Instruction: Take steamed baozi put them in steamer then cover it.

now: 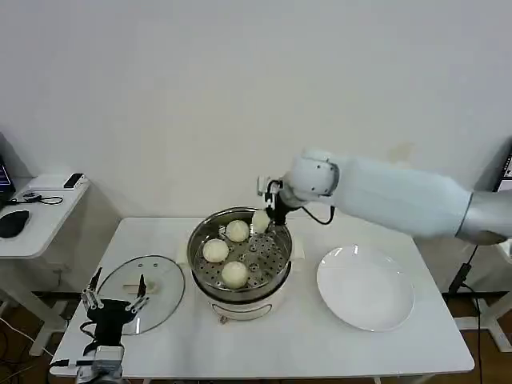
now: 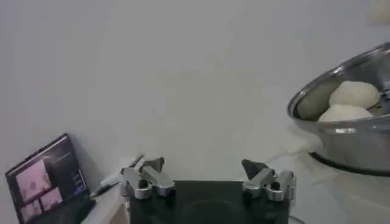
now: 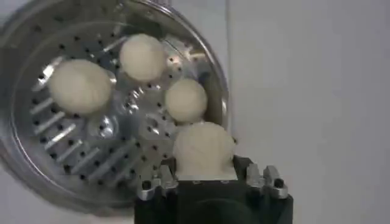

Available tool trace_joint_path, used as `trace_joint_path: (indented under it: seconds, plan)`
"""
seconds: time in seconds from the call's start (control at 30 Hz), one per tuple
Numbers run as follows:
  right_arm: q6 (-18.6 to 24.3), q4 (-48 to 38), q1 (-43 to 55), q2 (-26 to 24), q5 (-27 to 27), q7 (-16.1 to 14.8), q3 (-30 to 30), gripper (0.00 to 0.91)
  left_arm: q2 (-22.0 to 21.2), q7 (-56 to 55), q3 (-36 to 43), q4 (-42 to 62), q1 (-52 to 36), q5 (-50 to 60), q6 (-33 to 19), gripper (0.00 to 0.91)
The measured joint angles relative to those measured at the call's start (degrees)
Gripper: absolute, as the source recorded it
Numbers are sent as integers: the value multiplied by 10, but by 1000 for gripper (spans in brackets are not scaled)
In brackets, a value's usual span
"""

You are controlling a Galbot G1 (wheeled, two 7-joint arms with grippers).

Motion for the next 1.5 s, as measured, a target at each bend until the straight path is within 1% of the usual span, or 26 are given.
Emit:
trace_joint_path:
  seconds: [0.37,0.63,0.67,0.7,0.73,0.97,1.17,1.37,1.5]
  plan:
    - [-14,-5,-40,18,0,14,-6,635,1,1,-2,1,0,0,0,907]
    - [-19,-9,-55,25,-7,15,-11,645,0,0,-2,1,1,0,-1,907]
    - [-19,-9,-56,26,-7,15,-11,746,-1,0,-2,0,2,0,-1,907]
    - [-20,-9,-56,26,-7,15,-11,887,-1,0,-3,0,2,0,-1,907]
    - [-20,-9,-57,26,-8,15,-11,907,-1,0,-3,-1,1,0,-1,907]
    - [-18,-2,-62,23,-13,19,-5,907,-4,0,-1,1,1,0,-2,907]
    - [-8,12,-62,9,-21,32,12,907,-3,0,-3,0,0,1,-2,907]
    - [11,50,-71,-29,-25,61,40,907,-6,0,1,2,0,2,-3,907]
    - [35,81,-90,-65,-27,92,72,907,-7,-2,1,7,-5,2,-5,907]
